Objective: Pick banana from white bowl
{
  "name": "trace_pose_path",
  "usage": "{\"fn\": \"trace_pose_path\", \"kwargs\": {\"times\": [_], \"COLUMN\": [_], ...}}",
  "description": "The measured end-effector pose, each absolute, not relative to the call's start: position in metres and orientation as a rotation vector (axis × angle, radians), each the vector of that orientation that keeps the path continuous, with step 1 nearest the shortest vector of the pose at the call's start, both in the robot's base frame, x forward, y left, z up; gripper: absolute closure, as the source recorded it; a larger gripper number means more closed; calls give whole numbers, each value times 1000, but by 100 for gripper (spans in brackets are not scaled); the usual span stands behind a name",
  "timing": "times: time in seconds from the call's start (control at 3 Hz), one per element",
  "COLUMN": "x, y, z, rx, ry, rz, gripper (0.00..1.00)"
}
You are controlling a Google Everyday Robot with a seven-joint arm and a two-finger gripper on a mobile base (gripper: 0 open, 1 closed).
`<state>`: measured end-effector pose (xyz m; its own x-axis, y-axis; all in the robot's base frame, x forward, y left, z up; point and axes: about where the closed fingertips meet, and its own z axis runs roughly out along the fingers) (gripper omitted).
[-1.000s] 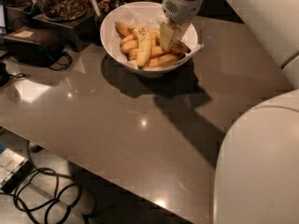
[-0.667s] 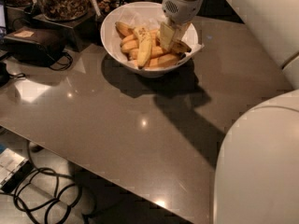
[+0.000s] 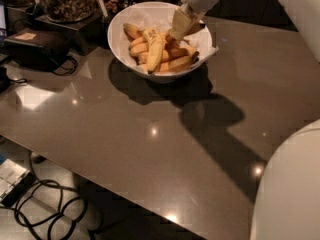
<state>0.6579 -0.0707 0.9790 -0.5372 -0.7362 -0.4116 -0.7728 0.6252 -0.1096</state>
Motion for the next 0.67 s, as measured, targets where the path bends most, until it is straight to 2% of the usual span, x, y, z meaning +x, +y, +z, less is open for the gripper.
{"fn": "trace_pose_path", "kwargs": {"times": [0.33, 0.67], "x": [645, 647], "y": [-67, -64], "z": [1000, 997], "rx": [-1248, -1249], "ry": [2335, 2335], "rz": [199, 200], "gripper": [100, 100]}}
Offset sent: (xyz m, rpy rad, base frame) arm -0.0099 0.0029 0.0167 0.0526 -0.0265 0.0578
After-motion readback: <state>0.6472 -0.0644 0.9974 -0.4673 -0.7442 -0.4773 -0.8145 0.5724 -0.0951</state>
